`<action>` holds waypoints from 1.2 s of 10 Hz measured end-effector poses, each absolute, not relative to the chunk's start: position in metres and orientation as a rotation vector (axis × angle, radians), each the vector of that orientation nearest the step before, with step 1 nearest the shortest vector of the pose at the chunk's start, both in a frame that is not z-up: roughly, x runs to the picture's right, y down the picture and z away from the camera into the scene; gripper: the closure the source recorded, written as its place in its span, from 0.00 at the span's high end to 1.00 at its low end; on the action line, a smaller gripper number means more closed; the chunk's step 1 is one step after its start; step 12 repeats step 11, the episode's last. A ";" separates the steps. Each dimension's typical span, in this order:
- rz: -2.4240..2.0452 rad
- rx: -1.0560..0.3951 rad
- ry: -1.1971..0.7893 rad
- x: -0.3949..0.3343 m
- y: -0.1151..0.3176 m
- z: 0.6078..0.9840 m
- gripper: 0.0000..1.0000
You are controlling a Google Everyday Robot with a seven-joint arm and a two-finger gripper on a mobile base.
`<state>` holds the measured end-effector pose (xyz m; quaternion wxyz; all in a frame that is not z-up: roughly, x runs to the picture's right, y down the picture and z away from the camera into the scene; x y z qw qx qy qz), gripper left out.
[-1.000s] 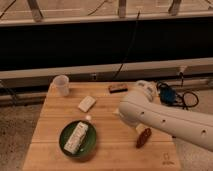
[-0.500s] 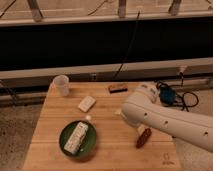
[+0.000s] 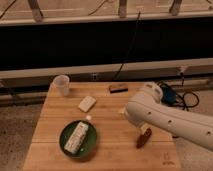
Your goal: Move the arm in a circular motion
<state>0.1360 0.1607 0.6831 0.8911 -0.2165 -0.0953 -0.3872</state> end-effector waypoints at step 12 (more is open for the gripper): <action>-0.974 -0.445 -0.190 0.126 0.138 0.705 0.80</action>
